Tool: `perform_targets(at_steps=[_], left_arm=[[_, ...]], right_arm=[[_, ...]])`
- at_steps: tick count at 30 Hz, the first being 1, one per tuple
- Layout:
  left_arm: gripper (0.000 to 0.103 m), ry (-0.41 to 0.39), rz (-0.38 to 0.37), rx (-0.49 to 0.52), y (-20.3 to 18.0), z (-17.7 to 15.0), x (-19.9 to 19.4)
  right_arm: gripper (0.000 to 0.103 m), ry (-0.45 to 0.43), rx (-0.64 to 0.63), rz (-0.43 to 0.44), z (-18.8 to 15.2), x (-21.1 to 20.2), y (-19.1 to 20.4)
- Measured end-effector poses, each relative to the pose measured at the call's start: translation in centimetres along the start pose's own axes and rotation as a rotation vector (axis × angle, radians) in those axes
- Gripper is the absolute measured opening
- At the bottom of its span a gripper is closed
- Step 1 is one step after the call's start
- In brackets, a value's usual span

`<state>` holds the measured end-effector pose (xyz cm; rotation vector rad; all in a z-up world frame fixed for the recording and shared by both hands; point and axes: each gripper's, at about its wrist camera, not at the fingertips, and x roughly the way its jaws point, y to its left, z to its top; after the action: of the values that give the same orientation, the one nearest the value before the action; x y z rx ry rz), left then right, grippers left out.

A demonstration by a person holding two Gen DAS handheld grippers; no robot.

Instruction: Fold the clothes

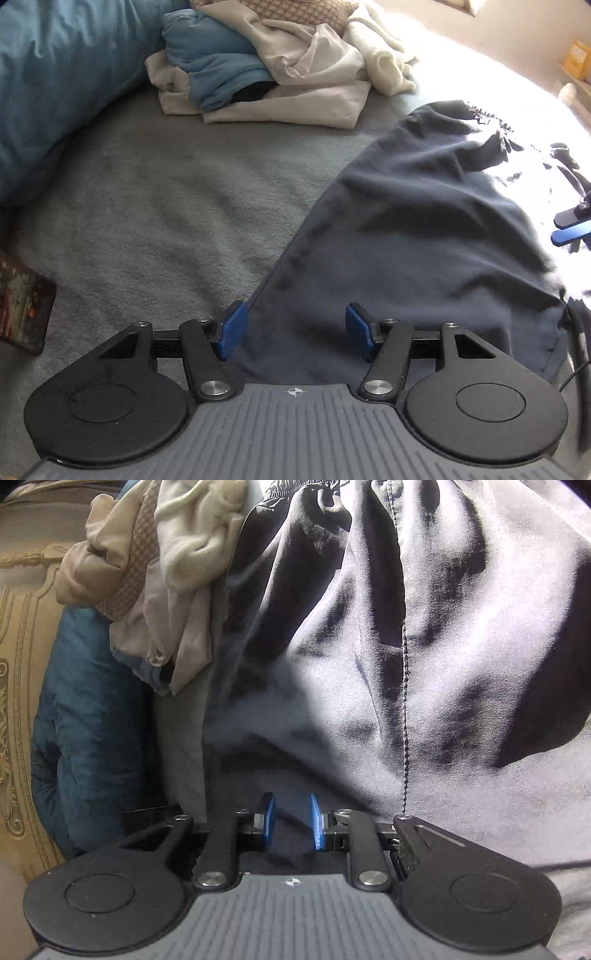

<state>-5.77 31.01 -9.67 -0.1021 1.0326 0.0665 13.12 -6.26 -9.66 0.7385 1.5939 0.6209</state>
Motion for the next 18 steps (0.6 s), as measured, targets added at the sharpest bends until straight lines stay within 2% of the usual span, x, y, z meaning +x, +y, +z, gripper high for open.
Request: perform_targets(at_steps=[8,11,14,16,17,18], left_arm=[[0.058,0.007,-0.018,0.046,0.7,0.3,2.8],[0.045,0.001,-0.012,0.075,0.3,0.0,2.9],[0.037,-0.004,-0.003,0.106,-0.2,-0.3,3.0],[0.021,-0.007,0.004,0.126,-0.5,-0.5,3.1],[0.01,-0.008,0.007,0.136,-0.6,-0.6,3.1],[0.005,-0.009,0.007,0.142,-0.8,-0.7,3.1]], right_arm=[[0.027,-0.01,-0.036,0.016,1.0,2.2,2.2],[0.028,-0.004,-0.033,0.002,1.3,2.8,2.2],[0.028,-0.009,-0.021,-0.007,1.5,3.3,2.0],[0.028,-0.015,-0.019,-0.007,1.7,3.3,2.0],[0.028,-0.018,-0.019,-0.006,1.8,3.4,2.1],[0.028,-0.02,-0.02,-0.006,1.8,3.4,2.1]])
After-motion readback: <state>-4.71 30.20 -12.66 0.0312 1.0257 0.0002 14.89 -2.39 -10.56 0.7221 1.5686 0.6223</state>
